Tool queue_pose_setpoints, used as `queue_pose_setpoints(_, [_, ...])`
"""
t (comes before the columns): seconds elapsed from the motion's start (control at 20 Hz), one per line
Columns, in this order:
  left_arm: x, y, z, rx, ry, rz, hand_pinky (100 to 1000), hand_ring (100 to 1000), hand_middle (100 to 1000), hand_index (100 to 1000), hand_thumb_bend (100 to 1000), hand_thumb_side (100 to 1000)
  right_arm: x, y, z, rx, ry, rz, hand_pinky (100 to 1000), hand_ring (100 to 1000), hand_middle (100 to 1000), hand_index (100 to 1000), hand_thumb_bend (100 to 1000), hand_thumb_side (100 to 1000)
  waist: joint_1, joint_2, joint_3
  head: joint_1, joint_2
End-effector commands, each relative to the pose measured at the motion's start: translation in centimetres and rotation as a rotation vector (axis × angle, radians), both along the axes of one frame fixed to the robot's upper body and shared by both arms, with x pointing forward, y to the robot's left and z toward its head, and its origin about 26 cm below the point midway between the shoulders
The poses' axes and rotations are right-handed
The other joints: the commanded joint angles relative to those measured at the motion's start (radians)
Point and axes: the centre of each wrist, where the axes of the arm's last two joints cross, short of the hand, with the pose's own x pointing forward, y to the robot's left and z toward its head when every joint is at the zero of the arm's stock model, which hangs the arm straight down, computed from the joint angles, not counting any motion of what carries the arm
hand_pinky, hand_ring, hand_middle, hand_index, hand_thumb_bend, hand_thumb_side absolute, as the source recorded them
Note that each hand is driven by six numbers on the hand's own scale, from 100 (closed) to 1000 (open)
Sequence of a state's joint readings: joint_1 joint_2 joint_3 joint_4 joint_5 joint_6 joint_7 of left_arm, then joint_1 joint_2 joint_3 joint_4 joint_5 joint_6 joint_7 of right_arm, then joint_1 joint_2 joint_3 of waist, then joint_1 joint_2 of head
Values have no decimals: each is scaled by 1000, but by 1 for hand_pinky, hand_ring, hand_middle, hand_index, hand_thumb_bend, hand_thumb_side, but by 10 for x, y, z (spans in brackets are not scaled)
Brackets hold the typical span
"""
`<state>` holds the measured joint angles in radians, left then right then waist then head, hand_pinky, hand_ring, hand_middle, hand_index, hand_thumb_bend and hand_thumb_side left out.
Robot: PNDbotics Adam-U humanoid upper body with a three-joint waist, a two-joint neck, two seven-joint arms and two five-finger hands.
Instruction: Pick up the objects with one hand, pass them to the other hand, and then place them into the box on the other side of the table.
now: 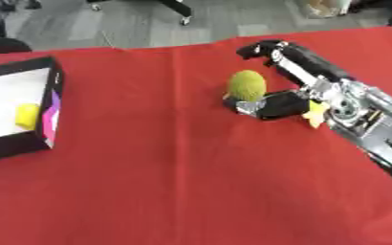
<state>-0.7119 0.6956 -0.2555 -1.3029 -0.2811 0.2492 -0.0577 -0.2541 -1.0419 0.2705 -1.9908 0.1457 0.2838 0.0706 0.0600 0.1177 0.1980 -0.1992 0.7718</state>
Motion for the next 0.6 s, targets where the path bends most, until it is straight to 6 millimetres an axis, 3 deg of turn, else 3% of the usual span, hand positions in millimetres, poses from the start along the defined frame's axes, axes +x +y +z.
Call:
queue_pose_setpoints(0.05, [-5,12,21,1,-50,27,824,701,656,776,100,487,-4,-19,26,-50,-20,-81,841,916,846,893,490,490,-15,6,-1,-7,-2])
queue_pose_setpoints(0.35, [-8,11,23,-25,-62,25,825,699,654,775,100,497,-11,-40,36,-127,73,-208,889,938,883,909,529,478,-11,16,-1,-11,-8])
queue_pose_setpoints(0.45, [-9,11,24,-27,-64,26,825,700,655,775,100,497,-13,-45,39,-142,107,-233,893,942,887,914,476,457,-8,19,-1,-12,-13])
queue_pose_setpoints(0.5, [-10,11,24,-28,-65,27,825,700,654,775,100,498,-13,-47,41,-147,119,-241,896,944,890,916,549,438,-7,20,-1,-13,-16])
queue_pose_setpoints(0.6, [-11,12,24,-28,-62,32,825,701,654,775,100,499,-14,-50,46,-161,140,-250,904,947,895,919,569,404,-5,23,-3,-14,-22])
